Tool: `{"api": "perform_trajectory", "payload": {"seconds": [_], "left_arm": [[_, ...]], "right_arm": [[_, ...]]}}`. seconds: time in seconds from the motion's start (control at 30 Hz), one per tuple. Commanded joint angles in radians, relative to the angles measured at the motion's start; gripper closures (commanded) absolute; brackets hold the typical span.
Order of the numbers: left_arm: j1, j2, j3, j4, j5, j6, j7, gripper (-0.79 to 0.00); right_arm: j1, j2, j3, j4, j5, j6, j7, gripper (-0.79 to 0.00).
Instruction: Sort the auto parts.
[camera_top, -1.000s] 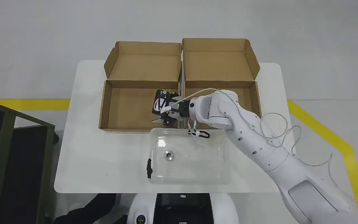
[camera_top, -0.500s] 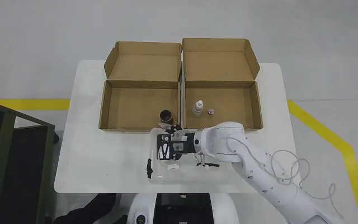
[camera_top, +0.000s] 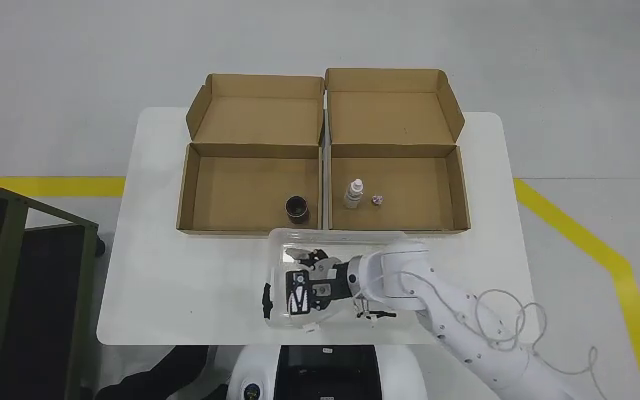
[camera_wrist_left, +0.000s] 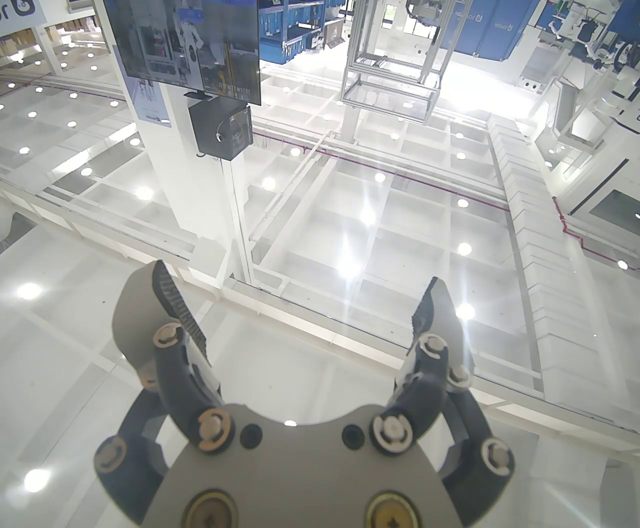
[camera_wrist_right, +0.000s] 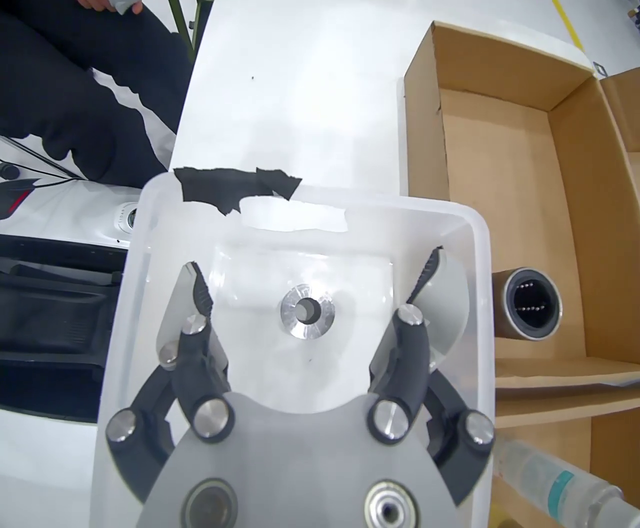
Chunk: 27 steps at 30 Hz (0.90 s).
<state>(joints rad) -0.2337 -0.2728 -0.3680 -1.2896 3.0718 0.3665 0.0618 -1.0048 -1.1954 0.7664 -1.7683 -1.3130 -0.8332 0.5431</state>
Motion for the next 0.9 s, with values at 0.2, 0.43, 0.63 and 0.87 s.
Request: {"api": "perform_trajectory", "payload": {"seconds": [0.2,0.43,0.63,0.87], "left_arm": [[0.000,0.000,0.000,0.000,0.000,0.000,0.000,-0.785],[0.000,0.000,0.000,0.000,0.000,0.000,0.000,-0.785],[0.000,0.000,0.000,0.000,0.000,0.000,0.000,-0.785],[0.000,0.000,0.000,0.000,0.000,0.000,0.000,-0.785]], "right_arm": [[0.008,-0.006,-0.029,0.089,-0.038,0.006,-0.028,-0.542],[0.030,-0.017,-0.055,0.159,-0.061,0.012,-0.067,-0.385],[0.042,-0.022,-0.062,0.174,-0.067,0.019,-0.082,-0.123],[0.045,-0.019,-0.041,0.152,-0.054,0.008,-0.085,0.000]]}}
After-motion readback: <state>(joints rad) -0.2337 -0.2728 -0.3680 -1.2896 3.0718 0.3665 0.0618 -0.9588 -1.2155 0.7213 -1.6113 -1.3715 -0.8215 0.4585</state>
